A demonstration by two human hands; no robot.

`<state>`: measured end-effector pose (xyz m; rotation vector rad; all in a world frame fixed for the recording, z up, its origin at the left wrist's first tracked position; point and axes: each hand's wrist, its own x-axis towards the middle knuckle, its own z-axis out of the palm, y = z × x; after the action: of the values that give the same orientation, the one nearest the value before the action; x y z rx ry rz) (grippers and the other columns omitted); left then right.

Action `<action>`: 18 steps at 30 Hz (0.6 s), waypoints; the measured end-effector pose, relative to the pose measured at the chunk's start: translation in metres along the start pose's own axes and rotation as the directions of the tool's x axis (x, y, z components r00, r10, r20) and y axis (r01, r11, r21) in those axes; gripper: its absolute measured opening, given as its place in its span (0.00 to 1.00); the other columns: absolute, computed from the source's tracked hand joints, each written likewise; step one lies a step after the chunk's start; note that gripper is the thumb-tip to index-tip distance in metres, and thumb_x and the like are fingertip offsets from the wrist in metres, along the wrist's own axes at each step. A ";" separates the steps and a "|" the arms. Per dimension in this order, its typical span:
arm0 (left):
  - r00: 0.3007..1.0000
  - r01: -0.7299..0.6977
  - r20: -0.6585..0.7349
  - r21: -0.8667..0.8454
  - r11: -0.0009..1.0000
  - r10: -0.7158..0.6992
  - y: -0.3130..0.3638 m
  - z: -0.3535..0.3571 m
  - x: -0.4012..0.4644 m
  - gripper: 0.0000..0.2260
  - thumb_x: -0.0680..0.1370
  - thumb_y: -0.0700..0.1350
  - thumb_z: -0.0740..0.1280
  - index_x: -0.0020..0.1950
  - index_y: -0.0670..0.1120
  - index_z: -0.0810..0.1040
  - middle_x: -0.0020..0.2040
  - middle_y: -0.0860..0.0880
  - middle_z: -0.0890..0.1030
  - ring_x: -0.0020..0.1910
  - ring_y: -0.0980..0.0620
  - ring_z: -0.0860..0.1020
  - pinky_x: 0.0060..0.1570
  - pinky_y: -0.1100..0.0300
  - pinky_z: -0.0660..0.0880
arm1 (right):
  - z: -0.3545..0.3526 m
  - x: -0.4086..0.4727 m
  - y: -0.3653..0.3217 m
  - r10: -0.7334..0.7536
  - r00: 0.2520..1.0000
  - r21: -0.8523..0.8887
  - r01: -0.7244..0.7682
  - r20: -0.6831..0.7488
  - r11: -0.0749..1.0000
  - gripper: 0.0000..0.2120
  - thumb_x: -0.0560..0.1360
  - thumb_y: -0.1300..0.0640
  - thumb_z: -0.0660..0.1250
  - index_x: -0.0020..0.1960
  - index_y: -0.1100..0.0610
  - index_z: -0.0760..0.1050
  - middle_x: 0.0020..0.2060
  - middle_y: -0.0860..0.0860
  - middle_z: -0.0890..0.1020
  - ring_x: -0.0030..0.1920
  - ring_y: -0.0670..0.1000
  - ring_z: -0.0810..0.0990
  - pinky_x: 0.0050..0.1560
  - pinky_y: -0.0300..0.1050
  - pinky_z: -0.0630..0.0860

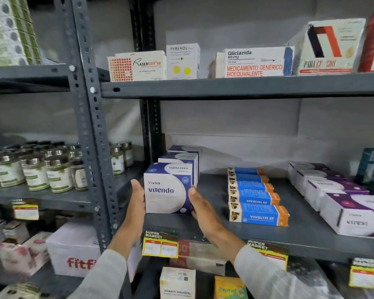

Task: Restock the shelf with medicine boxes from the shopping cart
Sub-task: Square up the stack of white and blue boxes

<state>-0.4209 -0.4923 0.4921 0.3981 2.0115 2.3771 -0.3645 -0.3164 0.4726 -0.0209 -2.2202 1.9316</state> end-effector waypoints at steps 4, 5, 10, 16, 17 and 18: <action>0.999 0.036 0.030 0.005 0.999 -0.036 0.003 -0.006 0.018 0.34 0.77 0.72 0.41 0.60 0.57 0.80 0.53 0.54 0.87 0.57 0.53 0.83 0.59 0.54 0.75 | -0.002 0.004 -0.008 0.051 0.997 0.126 -0.057 0.053 0.990 0.28 0.71 0.27 0.57 0.67 0.38 0.70 0.62 0.39 0.80 0.65 0.43 0.76 0.67 0.42 0.69; 0.998 0.043 0.035 0.008 0.999 -0.043 0.003 -0.008 0.019 0.34 0.77 0.72 0.41 0.61 0.57 0.79 0.53 0.55 0.87 0.57 0.53 0.83 0.59 0.54 0.75 | -0.001 0.004 -0.009 0.054 0.997 0.132 -0.061 0.051 0.989 0.27 0.73 0.29 0.56 0.67 0.40 0.70 0.61 0.40 0.79 0.64 0.43 0.76 0.66 0.40 0.69; 0.997 0.058 0.053 0.017 0.998 -0.058 -0.002 -0.009 0.022 0.36 0.74 0.74 0.43 0.66 0.56 0.76 0.56 0.54 0.86 0.61 0.53 0.80 0.65 0.53 0.70 | -0.003 0.009 -0.004 0.074 0.996 0.141 -0.080 0.053 0.987 0.17 0.80 0.35 0.53 0.63 0.40 0.71 0.59 0.39 0.80 0.61 0.41 0.78 0.65 0.40 0.70; 0.997 0.068 0.029 0.030 0.997 -0.069 -0.004 -0.009 0.024 0.37 0.75 0.74 0.43 0.68 0.54 0.77 0.57 0.54 0.85 0.61 0.53 0.80 0.64 0.54 0.71 | -0.001 0.007 -0.005 0.071 0.994 0.110 -0.081 0.088 0.991 0.23 0.77 0.32 0.55 0.67 0.41 0.70 0.60 0.40 0.80 0.60 0.41 0.79 0.55 0.32 0.74; 0.997 0.068 0.022 0.038 0.997 -0.069 -0.004 -0.008 0.023 0.36 0.75 0.73 0.42 0.66 0.55 0.77 0.55 0.56 0.86 0.60 0.54 0.80 0.62 0.55 0.71 | -0.002 0.006 -0.006 0.066 0.994 0.109 -0.075 0.089 0.991 0.21 0.79 0.34 0.54 0.66 0.41 0.70 0.60 0.40 0.80 0.59 0.40 0.79 0.52 0.30 0.74; 0.997 0.070 0.021 0.044 0.997 -0.071 -0.005 -0.008 0.024 0.34 0.76 0.72 0.42 0.65 0.56 0.77 0.53 0.57 0.86 0.58 0.55 0.81 0.61 0.57 0.71 | -0.001 0.006 -0.006 0.058 0.994 0.113 -0.069 0.092 0.991 0.18 0.80 0.35 0.54 0.64 0.40 0.71 0.59 0.39 0.80 0.58 0.40 0.79 0.51 0.30 0.75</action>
<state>-0.4470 -0.4955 0.4908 0.3471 2.0352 2.2814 -0.3697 -0.3150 0.4798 0.0109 -2.1825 2.1317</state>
